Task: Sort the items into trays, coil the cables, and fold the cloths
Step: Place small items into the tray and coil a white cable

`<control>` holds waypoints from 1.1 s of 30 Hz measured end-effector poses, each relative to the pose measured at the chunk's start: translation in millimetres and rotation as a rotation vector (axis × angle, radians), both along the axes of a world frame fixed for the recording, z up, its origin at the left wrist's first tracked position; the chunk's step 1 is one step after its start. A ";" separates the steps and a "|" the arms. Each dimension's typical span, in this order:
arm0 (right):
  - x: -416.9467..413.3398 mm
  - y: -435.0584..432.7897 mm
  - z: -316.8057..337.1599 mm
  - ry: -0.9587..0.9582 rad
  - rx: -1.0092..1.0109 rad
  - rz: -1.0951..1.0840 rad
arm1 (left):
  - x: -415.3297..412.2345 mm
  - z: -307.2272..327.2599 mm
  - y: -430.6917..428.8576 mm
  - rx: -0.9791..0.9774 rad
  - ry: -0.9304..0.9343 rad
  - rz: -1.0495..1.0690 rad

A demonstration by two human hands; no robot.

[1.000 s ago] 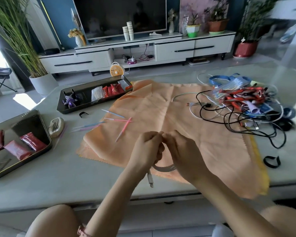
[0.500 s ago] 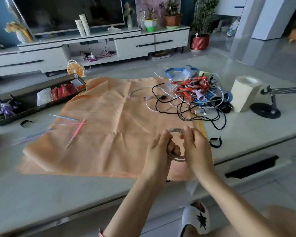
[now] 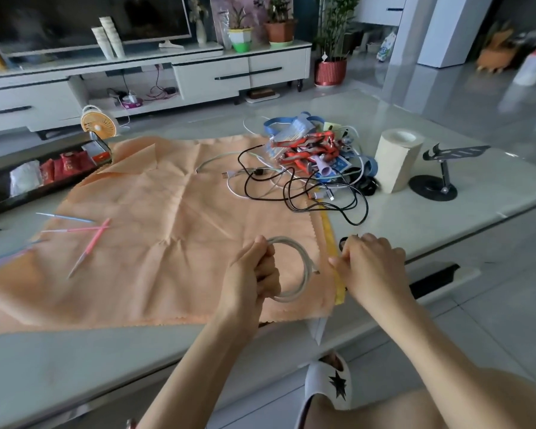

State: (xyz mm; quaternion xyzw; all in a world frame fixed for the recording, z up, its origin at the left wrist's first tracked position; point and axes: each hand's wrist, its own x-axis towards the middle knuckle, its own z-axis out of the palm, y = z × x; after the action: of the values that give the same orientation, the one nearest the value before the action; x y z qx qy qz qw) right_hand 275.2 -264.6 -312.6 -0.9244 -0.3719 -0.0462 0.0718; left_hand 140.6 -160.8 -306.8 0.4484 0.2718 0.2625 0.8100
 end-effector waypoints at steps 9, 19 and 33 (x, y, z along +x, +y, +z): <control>1.2 3.2 -6.6 -0.077 0.044 -0.075 | -42.2 -2.7 16.2 -0.010 0.078 0.029; -54.8 38.1 25.0 0.292 0.719 0.481 | -91.7 -1.7 40.0 -0.026 0.066 0.045; -182.4 92.5 35.3 1.257 0.781 0.484 | -133.0 3.7 46.5 0.246 0.103 0.331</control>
State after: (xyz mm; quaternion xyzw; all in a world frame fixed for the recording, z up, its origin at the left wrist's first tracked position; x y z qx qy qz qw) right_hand 92.8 -172.1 -277.3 -0.5777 -0.4096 0.3761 0.5975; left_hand 7.7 -114.3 -303.1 0.5060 0.3488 0.3999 0.6800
